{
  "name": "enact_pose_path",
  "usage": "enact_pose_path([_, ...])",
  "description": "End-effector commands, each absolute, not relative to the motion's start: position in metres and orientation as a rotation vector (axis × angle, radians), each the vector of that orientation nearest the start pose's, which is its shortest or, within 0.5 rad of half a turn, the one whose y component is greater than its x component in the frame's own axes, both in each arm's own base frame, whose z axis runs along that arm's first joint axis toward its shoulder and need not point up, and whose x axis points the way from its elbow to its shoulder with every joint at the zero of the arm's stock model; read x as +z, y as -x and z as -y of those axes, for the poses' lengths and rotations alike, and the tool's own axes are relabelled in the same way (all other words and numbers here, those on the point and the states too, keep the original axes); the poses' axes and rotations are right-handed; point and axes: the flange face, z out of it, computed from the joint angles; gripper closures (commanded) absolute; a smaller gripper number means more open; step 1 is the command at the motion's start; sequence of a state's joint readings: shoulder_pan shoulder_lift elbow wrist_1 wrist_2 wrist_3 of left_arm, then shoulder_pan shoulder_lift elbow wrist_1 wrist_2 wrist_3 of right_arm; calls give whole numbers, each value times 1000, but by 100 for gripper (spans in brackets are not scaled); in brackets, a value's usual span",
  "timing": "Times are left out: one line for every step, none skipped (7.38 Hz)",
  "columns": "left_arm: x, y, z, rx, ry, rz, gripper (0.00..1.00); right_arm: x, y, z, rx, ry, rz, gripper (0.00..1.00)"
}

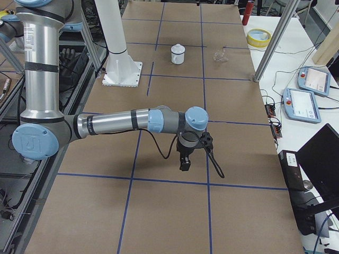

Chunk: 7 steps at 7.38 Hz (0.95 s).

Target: Remove funnel from cup

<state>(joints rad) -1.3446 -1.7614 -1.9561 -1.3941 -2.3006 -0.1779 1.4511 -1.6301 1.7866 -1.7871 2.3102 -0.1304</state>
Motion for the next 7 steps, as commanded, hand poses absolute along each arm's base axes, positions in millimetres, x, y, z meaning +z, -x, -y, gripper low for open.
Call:
enact_pose_path([518, 25, 493, 170, -126, -781, 0, 606, -11, 462, -216, 55, 741, 0])
enact_pose_path([552, 50, 466, 170, -109, -774, 0, 605, -11, 462, -216, 53, 741, 0])
enact_pose_path([580, 55, 444, 240, -94, -774, 0, 605, -11, 462, -216, 53, 741, 0])
enact_pose_path([598, 69, 433, 219, -81, -777, 0, 606, -11, 462, -216, 55, 741, 0])
enact_pose_path([600, 77, 432, 188, -78, -775, 0, 605, -11, 462, -216, 53, 741, 0])
enact_pose_path([615, 77, 433, 171, -46, -778, 0, 605, -11, 462, -216, 53, 741, 0])
enact_pose_path([625, 77, 435, 163, -26, -782, 0, 605, -11, 462, -216, 53, 741, 0])
